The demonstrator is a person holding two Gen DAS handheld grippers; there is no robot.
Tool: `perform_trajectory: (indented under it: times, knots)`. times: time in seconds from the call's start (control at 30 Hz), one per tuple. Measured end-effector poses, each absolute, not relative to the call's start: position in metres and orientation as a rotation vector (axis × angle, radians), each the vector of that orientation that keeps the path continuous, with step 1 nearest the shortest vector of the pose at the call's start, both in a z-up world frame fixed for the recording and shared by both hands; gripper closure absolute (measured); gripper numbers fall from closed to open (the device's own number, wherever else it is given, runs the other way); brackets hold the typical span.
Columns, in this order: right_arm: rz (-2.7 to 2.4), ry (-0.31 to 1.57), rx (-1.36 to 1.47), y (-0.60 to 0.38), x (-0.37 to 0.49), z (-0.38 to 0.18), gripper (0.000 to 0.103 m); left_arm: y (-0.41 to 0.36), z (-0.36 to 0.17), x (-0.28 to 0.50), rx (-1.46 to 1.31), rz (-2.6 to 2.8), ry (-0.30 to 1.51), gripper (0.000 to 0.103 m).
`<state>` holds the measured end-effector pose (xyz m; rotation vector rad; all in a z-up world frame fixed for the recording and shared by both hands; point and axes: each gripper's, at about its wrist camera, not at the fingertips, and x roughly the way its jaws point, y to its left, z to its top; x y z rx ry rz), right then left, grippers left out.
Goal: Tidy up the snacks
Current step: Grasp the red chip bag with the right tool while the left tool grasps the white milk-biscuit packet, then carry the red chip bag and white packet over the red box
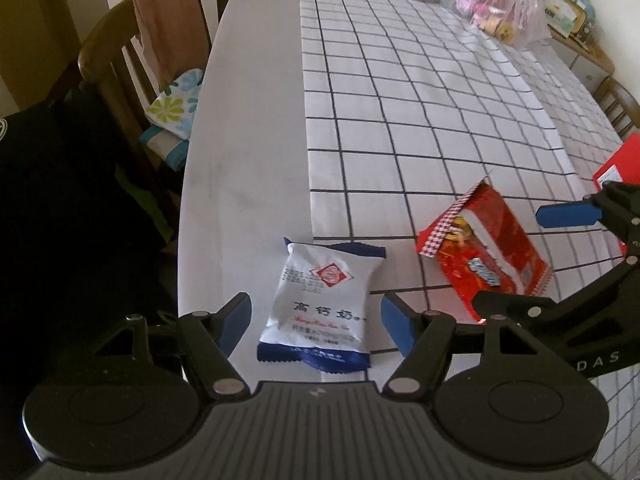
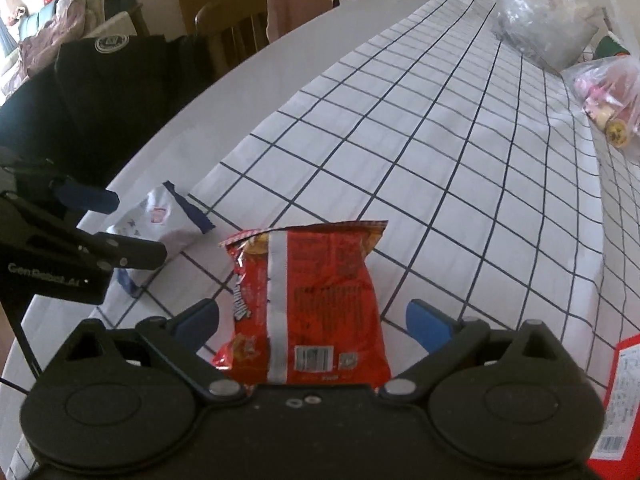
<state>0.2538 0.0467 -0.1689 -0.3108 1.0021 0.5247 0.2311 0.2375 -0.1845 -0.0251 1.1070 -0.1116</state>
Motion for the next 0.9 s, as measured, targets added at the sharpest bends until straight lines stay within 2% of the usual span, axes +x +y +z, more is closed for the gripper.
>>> perform_trajectory:
  times: [0.2, 0.27, 0.37, 0.4, 0.47, 0.53, 0.67, 0.9]
  knots:
    - [0.506, 1.020, -0.304, 0.048, 0.261, -0.179, 0.011, 0.239, -0.192, 0.241, -0.021, -0.109, 1.138, 0.032]
    - [0.510, 1.025, -0.304, 0.049, 0.261, -0.181, 0.019, 0.237, -0.191, 0.242, -0.020, -0.112, 1.140, 0.032]
    - [0.522, 1.028, -0.313, 0.053, 0.260, -0.181, 0.023, 0.233, -0.191, 0.243, -0.008, -0.112, 1.145, 0.033]
    - [0.520, 1.024, -0.319, 0.053, 0.259, -0.181, 0.024, 0.232, -0.190, 0.242, -0.003, -0.112, 1.144, 0.035]
    - [0.515, 1.019, -0.317, 0.053, 0.258, -0.182, 0.028, 0.229, -0.190, 0.242, 0.007, -0.112, 1.142, 0.046]
    - [0.510, 1.016, -0.314, 0.053, 0.257, -0.181, 0.030, 0.228, -0.189, 0.242, 0.015, -0.112, 1.141, 0.052]
    - [0.488, 1.021, -0.276, 0.049, 0.256, -0.179, 0.031, 0.227, -0.188, 0.239, 0.014, -0.100, 1.137, 0.057]
    - [0.445, 1.008, -0.215, 0.033, 0.239, -0.159, 0.031, 0.229, -0.181, 0.233, -0.018, -0.092, 1.142, 0.057]
